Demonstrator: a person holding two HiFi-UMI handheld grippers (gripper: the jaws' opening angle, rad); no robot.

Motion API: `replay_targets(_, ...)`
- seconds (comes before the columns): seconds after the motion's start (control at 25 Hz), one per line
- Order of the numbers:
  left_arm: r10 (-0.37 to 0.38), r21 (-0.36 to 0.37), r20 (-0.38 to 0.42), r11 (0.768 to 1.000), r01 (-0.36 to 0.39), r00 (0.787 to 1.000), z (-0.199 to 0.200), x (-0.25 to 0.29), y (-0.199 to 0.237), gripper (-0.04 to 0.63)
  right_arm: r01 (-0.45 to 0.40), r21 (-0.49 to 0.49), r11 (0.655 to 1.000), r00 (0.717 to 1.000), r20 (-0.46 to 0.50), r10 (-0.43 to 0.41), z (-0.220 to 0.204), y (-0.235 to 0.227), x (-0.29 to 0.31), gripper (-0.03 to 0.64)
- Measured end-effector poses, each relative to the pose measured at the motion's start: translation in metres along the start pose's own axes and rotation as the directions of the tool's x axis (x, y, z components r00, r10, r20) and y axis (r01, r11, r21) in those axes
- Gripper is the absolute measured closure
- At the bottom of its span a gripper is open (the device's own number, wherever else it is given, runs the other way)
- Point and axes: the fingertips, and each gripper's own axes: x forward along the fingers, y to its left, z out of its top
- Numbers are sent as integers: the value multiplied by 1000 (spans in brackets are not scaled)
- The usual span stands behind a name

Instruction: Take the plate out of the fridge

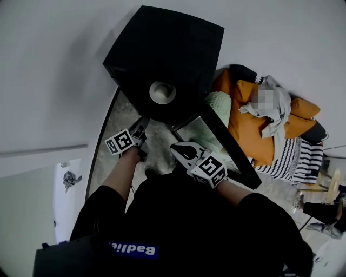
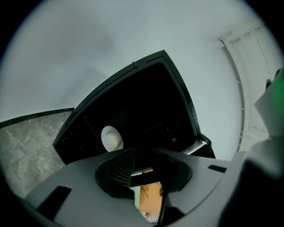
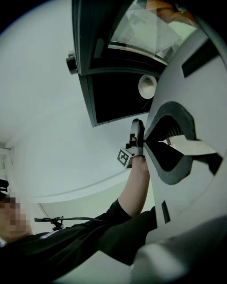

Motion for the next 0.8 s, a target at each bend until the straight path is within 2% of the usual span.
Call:
replay_targets(0.48, 33, -85, -6, 996, -33, 999, -7, 42, 37, 488, 12, -7, 1000, 999, -44, -13, -8, -5, -4, 604)
replay_targets(0.8, 53, -97, -12, 994, -54, 999, -12, 67, 55, 488, 5, -14, 1000, 999, -42, -6, -4, -6, -12, 604)
